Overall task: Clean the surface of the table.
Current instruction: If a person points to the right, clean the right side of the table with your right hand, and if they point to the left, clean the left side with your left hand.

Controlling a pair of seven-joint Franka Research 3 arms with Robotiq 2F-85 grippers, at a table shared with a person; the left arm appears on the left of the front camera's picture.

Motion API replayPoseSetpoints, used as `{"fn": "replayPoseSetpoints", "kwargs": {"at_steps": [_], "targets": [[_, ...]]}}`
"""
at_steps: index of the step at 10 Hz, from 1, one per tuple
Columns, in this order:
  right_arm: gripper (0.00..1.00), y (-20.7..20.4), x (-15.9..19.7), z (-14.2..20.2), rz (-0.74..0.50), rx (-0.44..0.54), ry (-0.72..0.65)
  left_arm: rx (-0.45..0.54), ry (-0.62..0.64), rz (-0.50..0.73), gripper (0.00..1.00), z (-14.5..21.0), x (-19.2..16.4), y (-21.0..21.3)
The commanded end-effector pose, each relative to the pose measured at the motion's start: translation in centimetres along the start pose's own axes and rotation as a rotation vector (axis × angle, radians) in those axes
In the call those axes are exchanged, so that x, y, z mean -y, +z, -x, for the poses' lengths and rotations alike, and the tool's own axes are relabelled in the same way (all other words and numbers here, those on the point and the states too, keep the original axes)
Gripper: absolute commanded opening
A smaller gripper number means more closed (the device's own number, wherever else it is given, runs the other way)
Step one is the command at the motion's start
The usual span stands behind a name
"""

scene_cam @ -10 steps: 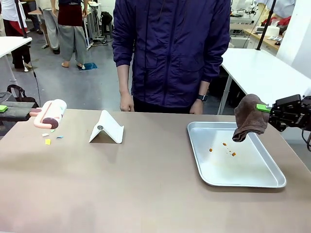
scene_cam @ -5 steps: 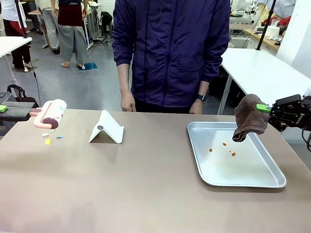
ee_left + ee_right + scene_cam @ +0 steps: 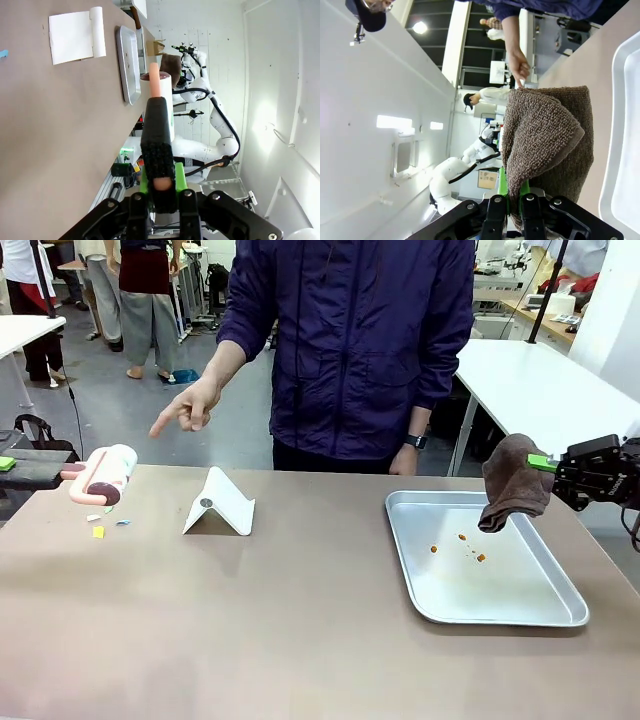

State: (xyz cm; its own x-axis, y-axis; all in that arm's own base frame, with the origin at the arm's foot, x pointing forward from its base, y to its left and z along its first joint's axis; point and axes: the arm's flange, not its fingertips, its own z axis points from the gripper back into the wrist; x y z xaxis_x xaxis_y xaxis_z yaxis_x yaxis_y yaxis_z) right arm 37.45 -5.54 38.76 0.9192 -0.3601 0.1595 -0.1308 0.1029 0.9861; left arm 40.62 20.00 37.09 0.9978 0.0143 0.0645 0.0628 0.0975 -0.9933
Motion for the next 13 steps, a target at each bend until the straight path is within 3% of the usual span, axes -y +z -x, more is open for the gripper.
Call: {"fn": "replayPoseSetpoints", "kwargs": {"at_steps": [1, 6, 7, 10, 13], "targets": [[0.0, 0.0, -0.3, 0.0, -0.002, -0.004, 0.006, -0.011, -0.012, 0.009, 0.12, 0.1, 0.4, 0.0], [0.0, 0.0, -0.3, 0.0, -0.002, -0.004, 0.006, -0.011, -0.012, 0.009, 0.12, 0.1, 0.4, 0.0], [0.0, 0.0, -0.3, 0.0, -0.002, -0.004, 0.006, 0.0, 0.0, 0.0, 0.22, 0.0, 0.0, 0.0], [0.0, 0.0, -0.3, 0.0, -0.002, -0.004, 0.006, 0.059, 0.007, -0.096, 0.22, 1.1, 2.5, 5.3], [0.0, 0.0, -0.3, 0.0, -0.002, -0.004, 0.006, 0.203, 0.136, -0.242, 0.22, 4.1, 1.7, 9.9]]}}
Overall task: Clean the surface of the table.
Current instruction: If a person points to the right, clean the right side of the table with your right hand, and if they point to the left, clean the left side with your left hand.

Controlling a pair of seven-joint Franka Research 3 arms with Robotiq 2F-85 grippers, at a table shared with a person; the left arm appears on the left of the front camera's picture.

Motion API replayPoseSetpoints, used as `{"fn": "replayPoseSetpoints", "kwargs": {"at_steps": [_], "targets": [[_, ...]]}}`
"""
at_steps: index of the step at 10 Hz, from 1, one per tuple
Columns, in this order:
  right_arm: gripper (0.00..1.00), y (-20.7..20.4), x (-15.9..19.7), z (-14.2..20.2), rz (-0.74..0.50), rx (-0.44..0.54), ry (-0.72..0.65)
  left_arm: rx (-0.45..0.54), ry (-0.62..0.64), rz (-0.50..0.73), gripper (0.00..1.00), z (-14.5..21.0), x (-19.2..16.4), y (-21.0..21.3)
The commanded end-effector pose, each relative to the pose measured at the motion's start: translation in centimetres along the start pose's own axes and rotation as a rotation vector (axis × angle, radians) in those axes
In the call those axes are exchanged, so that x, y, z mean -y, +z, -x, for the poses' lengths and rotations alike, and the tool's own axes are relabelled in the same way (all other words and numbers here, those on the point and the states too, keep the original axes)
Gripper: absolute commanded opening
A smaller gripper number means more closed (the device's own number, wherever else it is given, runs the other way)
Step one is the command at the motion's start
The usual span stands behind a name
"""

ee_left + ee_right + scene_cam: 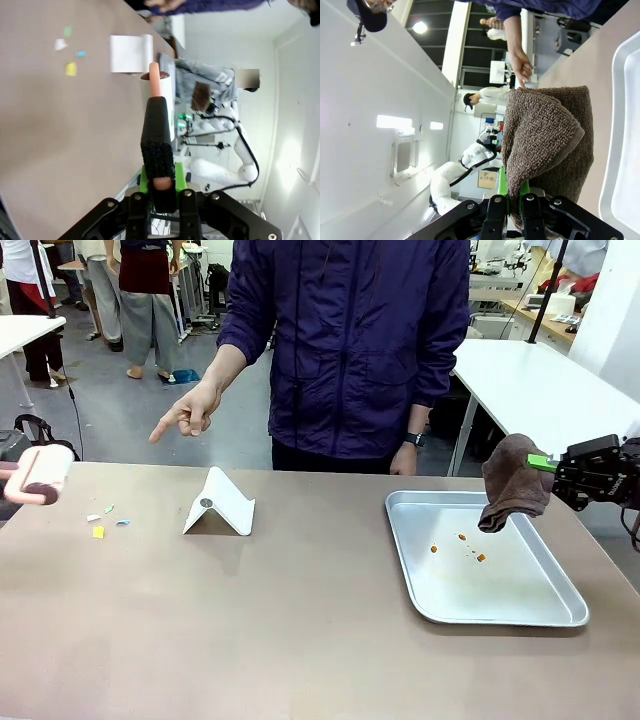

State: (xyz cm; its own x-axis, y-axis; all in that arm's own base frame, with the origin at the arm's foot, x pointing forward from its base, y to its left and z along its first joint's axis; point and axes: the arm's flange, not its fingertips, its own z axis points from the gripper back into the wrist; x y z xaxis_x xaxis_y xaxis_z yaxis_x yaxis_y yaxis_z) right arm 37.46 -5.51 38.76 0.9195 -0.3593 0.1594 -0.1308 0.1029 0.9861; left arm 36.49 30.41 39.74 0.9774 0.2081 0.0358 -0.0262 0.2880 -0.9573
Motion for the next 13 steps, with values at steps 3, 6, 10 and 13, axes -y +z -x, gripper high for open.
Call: {"fn": "replayPoseSetpoints", "kwargs": {"at_steps": [3, 6, 10, 13], "targets": [[0.0, 0.0, -0.3, 0.0, -0.002, -0.004, 0.006, 0.102, 0.205, -0.171, 0.22, 0.3, -2.8, -1.0], [0.0, 0.0, -0.3, 0.0, -0.002, -0.004, 0.006, 0.111, 0.239, -0.176, 0.22, -1.8, -4.0, -1.7], [0.0, 0.0, -0.3, 0.0, -0.002, -0.004, 0.006, 0.101, 0.288, -0.201, 0.22, -4.1, -4.8, -3.2], [0.0, 0.0, -0.3, 0.0, -0.002, -0.004, 0.006, 0.062, 0.268, -0.252, 0.22, -4.4, -4.7, -3.9]]}}
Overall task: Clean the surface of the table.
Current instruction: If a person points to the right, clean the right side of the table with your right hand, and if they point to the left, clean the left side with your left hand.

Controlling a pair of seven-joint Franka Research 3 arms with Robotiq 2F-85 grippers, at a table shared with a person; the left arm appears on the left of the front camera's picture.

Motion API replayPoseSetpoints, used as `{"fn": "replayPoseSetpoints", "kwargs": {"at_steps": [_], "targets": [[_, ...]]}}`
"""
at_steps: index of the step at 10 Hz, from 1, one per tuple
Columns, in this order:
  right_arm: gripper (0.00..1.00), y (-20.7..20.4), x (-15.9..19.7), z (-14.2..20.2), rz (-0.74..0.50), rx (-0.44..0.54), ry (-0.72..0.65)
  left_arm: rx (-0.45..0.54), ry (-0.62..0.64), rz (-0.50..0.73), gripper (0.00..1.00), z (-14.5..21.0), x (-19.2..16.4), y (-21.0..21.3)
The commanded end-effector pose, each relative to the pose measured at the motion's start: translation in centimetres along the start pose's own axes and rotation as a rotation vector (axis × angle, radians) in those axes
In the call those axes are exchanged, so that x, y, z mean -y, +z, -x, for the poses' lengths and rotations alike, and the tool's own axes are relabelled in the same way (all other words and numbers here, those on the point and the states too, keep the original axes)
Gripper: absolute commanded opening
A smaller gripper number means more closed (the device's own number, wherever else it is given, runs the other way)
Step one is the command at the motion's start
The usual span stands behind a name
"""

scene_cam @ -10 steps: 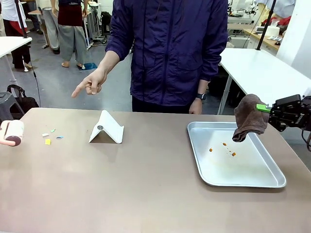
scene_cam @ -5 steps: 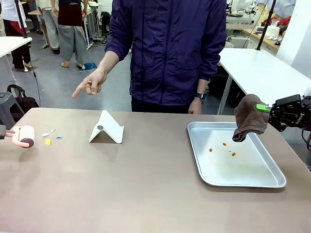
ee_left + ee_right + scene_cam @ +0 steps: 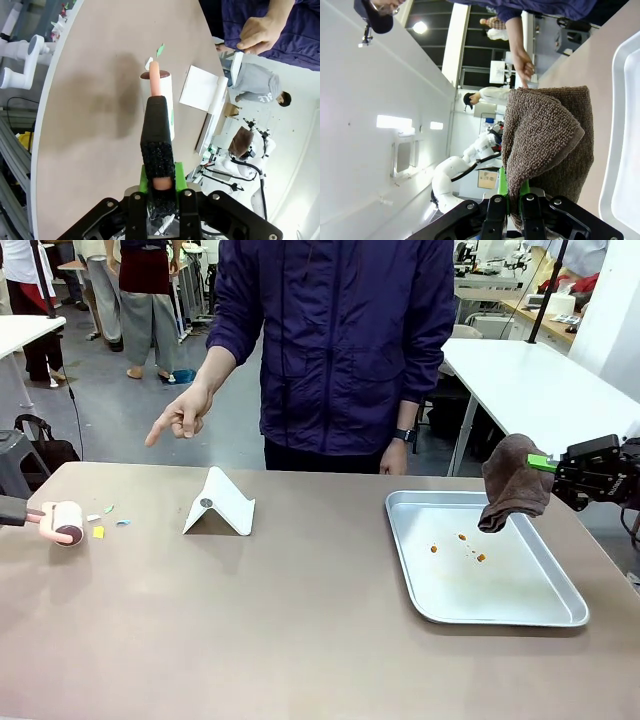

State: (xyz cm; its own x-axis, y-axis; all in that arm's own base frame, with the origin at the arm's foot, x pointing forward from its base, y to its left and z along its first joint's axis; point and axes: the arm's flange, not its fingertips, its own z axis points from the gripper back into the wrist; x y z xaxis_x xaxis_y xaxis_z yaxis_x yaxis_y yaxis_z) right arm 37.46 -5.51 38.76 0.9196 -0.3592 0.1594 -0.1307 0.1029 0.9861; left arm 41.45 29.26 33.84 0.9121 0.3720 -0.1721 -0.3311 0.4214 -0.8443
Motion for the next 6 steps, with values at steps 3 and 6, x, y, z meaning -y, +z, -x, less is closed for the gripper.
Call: {"fn": "replayPoseSetpoints", "kwargs": {"at_steps": [3, 6], "targets": [[0.0, 0.0, -0.3, 0.0, -0.002, -0.003, 0.006, 0.036, 0.03, -0.078, 0.22, -0.4, 0.2, -1.0], [0.0, 0.0, -0.3, 0.0, -0.002, -0.003, 0.006, 0.06, 0.015, -0.108, 0.22, -0.8, 0.4, -1.6]]}}
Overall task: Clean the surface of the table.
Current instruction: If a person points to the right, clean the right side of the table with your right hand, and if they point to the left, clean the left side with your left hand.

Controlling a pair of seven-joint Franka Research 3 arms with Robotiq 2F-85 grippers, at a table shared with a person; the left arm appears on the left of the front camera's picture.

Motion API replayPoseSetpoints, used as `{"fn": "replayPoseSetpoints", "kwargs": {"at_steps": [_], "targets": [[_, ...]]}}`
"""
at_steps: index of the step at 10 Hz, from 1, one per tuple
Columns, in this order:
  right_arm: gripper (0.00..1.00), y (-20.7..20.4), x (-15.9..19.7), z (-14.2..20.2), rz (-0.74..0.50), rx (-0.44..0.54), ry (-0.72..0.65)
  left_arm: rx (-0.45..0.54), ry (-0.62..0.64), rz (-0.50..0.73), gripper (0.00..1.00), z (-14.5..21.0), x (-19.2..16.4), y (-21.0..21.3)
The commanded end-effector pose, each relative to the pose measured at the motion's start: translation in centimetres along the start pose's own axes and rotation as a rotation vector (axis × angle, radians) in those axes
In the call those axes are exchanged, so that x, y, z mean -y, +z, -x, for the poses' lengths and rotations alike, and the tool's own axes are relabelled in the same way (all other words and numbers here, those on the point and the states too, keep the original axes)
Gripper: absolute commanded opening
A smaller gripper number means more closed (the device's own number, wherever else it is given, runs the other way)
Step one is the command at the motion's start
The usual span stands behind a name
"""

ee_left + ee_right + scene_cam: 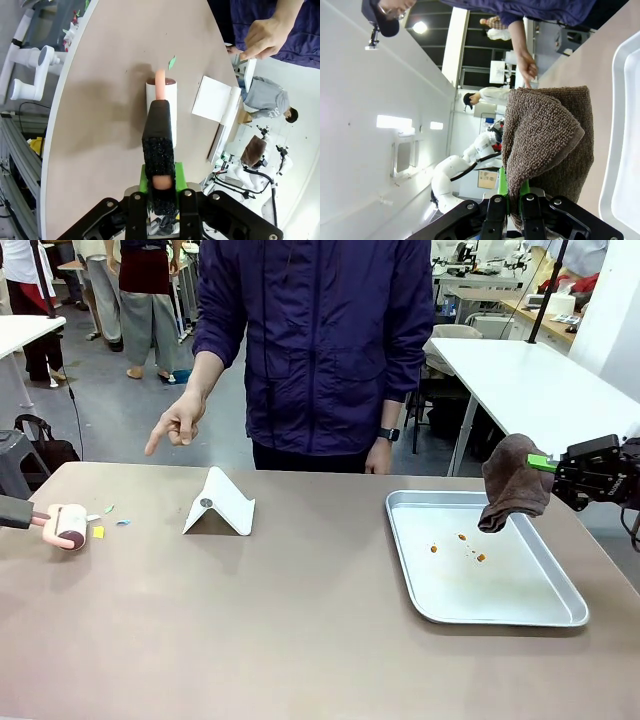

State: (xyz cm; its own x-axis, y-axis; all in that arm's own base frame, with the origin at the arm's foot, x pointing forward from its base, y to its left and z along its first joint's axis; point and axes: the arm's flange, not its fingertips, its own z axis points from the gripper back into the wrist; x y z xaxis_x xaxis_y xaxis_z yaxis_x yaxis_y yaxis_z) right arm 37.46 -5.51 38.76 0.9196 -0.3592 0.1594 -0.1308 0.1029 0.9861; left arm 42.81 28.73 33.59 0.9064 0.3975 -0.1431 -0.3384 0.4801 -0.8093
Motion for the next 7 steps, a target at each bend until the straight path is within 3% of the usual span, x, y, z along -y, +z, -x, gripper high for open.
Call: {"fn": "replayPoseSetpoints", "kwargs": {"at_steps": [1, 7], "targets": [[0.0, 0.0, -0.3, 0.0, -0.002, -0.003, 0.006, 0.018, 0.031, -0.042, 0.22, 0.2, 0.0, -1.1], [0.0, 0.0, -0.3, 0.0, -0.002, -0.003, 0.006, -0.036, 0.028, -0.117, 0.22, 0.2, 0.7, -5.1]]}}
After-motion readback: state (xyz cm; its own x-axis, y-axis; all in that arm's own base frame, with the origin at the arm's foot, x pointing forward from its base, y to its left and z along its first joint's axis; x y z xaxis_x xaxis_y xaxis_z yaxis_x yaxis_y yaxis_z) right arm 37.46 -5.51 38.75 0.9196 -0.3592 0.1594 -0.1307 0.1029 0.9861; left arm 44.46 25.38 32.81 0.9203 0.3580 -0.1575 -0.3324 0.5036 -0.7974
